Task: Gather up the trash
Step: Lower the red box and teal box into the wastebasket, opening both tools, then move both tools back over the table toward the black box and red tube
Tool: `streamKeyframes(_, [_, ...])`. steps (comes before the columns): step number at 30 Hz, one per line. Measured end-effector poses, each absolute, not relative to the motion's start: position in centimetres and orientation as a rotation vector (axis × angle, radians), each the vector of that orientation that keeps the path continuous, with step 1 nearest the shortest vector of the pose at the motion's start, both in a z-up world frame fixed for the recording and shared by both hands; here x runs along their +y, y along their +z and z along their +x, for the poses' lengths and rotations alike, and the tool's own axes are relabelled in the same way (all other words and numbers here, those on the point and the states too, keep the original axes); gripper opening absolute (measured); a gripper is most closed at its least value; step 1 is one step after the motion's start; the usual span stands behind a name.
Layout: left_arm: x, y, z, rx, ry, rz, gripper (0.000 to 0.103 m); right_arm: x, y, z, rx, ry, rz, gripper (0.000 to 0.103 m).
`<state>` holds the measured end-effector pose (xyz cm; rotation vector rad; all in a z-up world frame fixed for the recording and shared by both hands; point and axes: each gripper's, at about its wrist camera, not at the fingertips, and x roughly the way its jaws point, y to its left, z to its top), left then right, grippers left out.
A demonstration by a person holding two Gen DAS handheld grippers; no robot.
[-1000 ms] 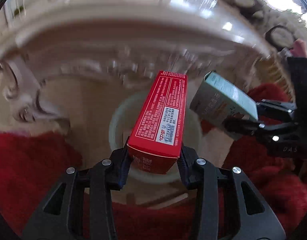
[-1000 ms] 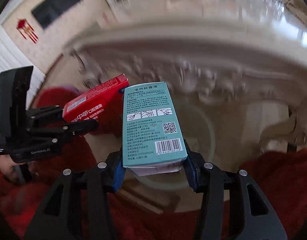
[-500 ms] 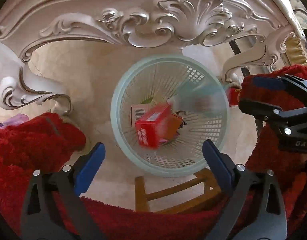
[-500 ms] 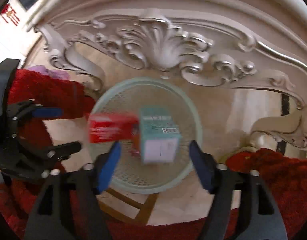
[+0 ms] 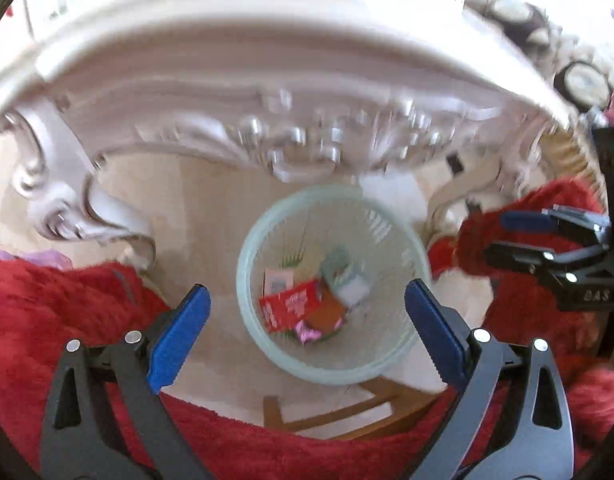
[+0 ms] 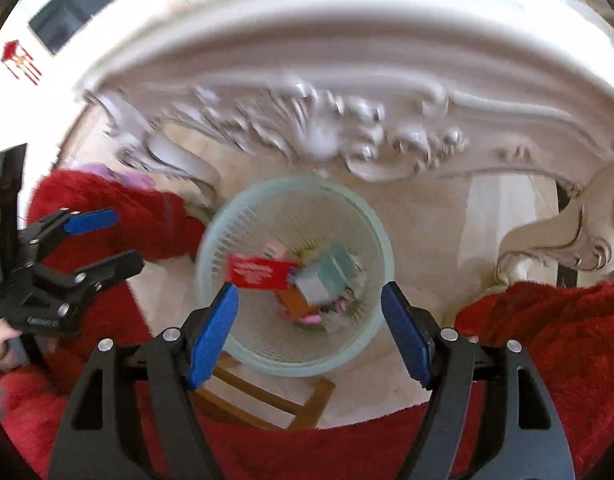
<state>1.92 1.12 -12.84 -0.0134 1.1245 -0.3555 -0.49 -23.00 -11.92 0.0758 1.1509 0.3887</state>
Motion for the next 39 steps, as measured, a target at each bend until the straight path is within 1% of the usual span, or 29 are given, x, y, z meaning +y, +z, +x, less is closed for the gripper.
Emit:
streamKeyframes(3, [1.7, -8.5, 2.6, 1.020, -0.362, -0.045, 0.095, -24.0, -7.9, 0.3, 1.037, 0.411, 0.145, 0.070])
streamKeyframes(7, [2.5, -2.9, 6.7, 0.875, -0.341, -0.034, 0.095, -25.1, -2.6, 3.7, 0.843, 0.332, 0.131, 0.070])
streamKeyframes(10, [2.8, -0.5, 11.7, 0.787, -0.253, 0.008, 0.095, -25.6, 0.0, 7.6, 0.748, 0.251, 0.112, 0.070])
streamKeyframes(13, [3.3, 0.4, 17.2, 0.778, -0.216, -0.067, 0.095, -25.8, 1.3, 12.0, 0.709, 0.196, 0.121, 0.070])
streamKeyframes(20, [1.4, 1.5, 28.9, 0.742, -0.126, -0.074, 0.095, -25.3, 1.9, 22.3, 0.722, 0.147, 0.108, 0.070])
streamKeyframes(27, [-2.7, 0.7, 37.7, 0.763, -0.157, 0.023, 0.095, -24.6, 0.1, 28.9, 0.778, 0.132, 0.096, 0.070])
streamKeyframes(32, [-4.0, -0.6, 41.0, 0.786, -0.187, 0.062, 0.095, -24.1, -0.4, 32.0, 0.786, 0.138, 0.083, 0.070])
streamKeyframes(39, [-4.0, -2.4, 44.4, 0.845, -0.175, 0.043, 0.095, -23.4, -1.7, 35.6, 0.837, 0.141, 0.137, 0.070])
